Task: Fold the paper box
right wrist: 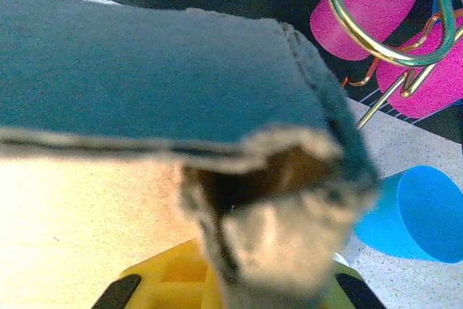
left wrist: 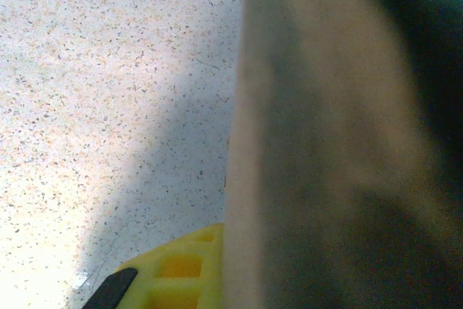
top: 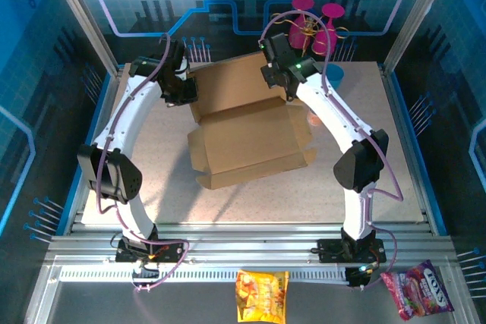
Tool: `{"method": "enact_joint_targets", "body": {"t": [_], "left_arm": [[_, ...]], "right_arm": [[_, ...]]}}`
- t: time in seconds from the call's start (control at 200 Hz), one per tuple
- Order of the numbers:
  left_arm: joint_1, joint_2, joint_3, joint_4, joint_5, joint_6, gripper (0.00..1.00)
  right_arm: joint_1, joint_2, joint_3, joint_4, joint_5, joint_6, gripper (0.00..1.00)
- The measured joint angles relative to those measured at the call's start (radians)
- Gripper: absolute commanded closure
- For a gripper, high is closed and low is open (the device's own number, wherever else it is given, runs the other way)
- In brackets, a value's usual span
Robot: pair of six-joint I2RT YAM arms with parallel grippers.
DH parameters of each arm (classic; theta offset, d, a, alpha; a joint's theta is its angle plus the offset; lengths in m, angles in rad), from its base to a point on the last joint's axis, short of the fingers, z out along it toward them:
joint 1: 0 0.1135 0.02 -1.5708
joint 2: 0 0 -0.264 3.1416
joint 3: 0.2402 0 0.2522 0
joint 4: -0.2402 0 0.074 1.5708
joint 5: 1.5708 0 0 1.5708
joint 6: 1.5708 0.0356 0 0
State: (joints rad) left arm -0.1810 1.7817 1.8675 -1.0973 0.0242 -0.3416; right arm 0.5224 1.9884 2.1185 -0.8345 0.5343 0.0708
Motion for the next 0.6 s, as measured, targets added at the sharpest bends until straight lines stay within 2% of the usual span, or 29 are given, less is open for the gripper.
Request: {"method": "enact_joint_targets", "body": {"t": [0.08,0.3,0.49,0.6], "left_arm": [[0.000,0.000,0.000,-0.006,0.003,0.000,1.00],[0.000,0.000,0.000,-0.016,0.018,-0.001,1.00],[0.002,0.000,0.000,-0.022,0.034,-0.002,1.00],[0.002,0.000,0.000,-0.024,0.049,-0.001,1.00]], "right_arm": [[-0.004,0.000,0.008,-0.016,-0.020,0.004,0.88],[-0.018,0.000,0.007,-0.037,-0.063,0.013,0.84],[-0.019,0.002,0.004,-0.042,-0.060,0.012,1.00],[-0.017,0.018,0.014,-0.057,-0.025,0.016,1.00]]}}
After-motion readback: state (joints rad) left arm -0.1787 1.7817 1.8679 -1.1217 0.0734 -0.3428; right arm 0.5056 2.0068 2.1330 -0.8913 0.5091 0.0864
